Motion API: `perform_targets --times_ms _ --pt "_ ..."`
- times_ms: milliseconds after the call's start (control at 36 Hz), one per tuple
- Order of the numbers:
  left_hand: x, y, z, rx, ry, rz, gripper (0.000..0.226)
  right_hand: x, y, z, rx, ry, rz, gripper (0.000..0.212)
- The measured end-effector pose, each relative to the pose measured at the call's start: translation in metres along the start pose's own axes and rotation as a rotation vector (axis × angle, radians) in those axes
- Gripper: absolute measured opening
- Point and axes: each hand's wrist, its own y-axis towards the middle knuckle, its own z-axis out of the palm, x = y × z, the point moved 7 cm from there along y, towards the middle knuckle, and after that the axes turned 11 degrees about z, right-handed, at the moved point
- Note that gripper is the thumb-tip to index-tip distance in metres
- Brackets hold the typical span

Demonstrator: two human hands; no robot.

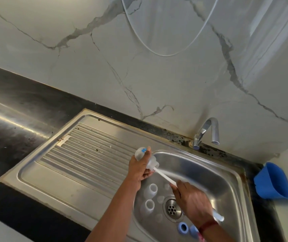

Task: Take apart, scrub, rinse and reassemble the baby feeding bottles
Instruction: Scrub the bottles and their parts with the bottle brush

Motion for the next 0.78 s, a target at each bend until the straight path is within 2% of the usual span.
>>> perform_targets --times_ms 139,250,389,639,694,778 --pt "0.003 -0.002 0.009 -0.022 -0.058 0.001 0.050 -0.007 0.004 0.002 -0.059 0.050 0.041 0.055" --pt "0.005 -0.003 0.020 -0.046 -0.112 0.004 0.051 -0.011 0.001 0.003 -0.093 0.087 0.135 0.054" --pt "0.000 -0.005 0.033 -0.055 -0.069 0.072 0.049 -0.019 -0.001 0.007 -0.080 0.161 0.244 0.053" --pt "0.005 0.004 0.039 0.014 0.220 0.285 0.062 -0.033 -0.012 0.019 0.155 0.163 0.346 0.035" --pt "0.008 0.006 0.041 0.056 0.292 0.288 0.063 -0.041 -0.016 0.021 0.194 0.238 0.379 0.041" --pt "0.008 0.003 0.044 0.138 0.359 0.269 0.062 -0.047 -0.022 0.027 0.341 0.286 0.417 0.057"
